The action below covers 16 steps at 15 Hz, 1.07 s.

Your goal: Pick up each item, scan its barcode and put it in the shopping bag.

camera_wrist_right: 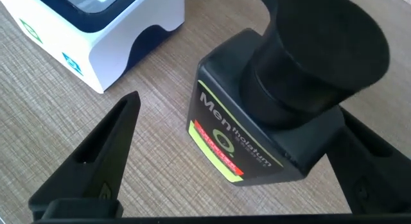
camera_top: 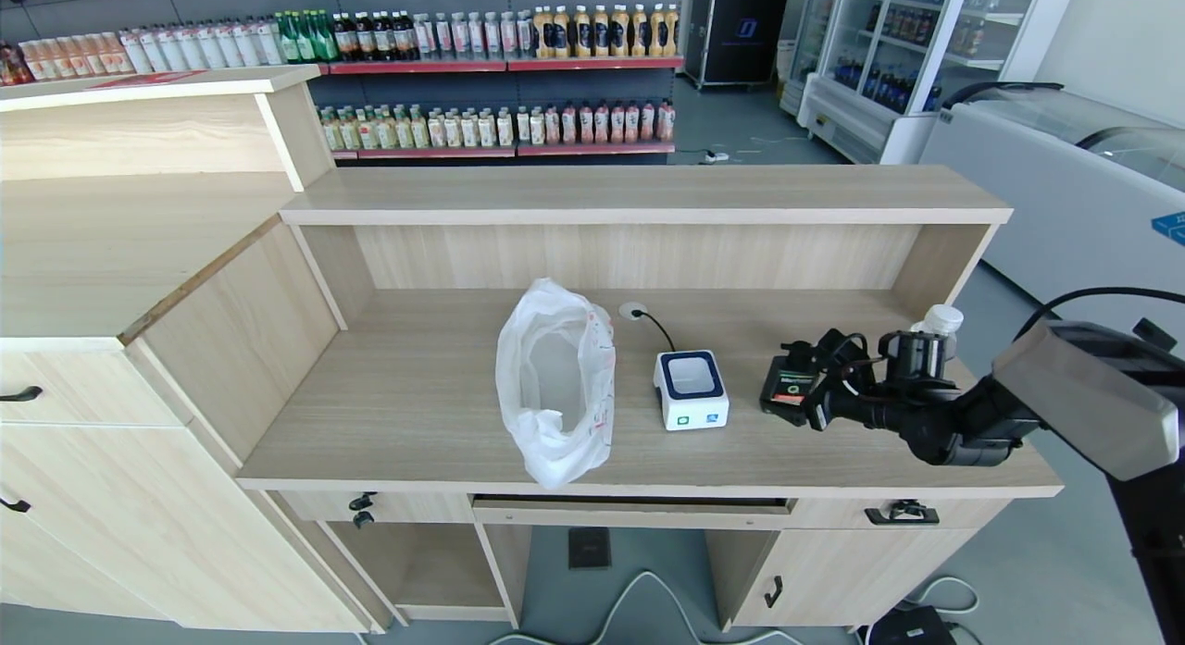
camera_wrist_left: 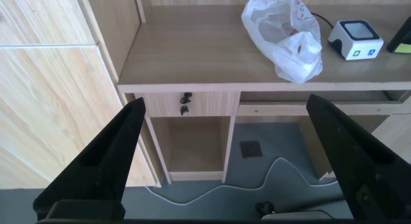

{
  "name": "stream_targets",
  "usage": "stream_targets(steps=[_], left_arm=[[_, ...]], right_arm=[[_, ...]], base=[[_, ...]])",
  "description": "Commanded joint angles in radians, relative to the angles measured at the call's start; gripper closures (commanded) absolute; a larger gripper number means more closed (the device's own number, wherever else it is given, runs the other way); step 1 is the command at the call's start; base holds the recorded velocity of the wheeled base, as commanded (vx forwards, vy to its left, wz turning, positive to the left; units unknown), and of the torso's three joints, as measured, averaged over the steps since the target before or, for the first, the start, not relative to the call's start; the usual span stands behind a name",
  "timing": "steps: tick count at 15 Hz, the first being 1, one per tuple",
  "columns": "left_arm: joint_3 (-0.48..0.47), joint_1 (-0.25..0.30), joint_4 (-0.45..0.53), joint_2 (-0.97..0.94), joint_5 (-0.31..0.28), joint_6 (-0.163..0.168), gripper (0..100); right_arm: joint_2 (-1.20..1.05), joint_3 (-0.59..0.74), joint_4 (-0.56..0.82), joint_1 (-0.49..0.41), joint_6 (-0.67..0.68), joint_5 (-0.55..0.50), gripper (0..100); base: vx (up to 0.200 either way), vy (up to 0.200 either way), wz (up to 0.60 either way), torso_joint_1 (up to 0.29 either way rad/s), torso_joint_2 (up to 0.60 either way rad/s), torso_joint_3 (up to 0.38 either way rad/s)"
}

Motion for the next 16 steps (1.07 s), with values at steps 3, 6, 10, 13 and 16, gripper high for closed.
stream_targets(steps=[3,6,10,13,16], left_arm=[[0.0,0.0,-0.001,0.0,0.0,0.0,0],[0.0,0.0,-0.001,0.0,0.0,0.0,0],[0.0,0.0,-0.001,0.0,0.0,0.001,0],[0.0,0.0,0.0,0.0,0.0,0.001,0],[0.0,0.0,0.0,0.0,0.0,0.0,0]], right_arm=[[0.029,-0.061,0.04,0.01,-0.001,0.013,0],[0.033,-0.062,0.043,0.021,0.0,0.028,100],[-0.026,-0.036,0.032,0.006,-0.024,0.035,100],[-0.172,0.071,-0.029,-0.036,-0.075,0.03,100],[-0.507,0.381,-0.026,-0.076,-0.198,0.025,100]], base=[[0.0,0.0,0.0,0.0,0.0,0.0],[0.0,0.0,0.0,0.0,0.0,0.0],[0.0,0.0,0.0,0.0,0.0,0.0],[0.0,0.0,0.0,0.0,0.0,0.0],[0.0,0.0,0.0,0.0,0.0,0.0]])
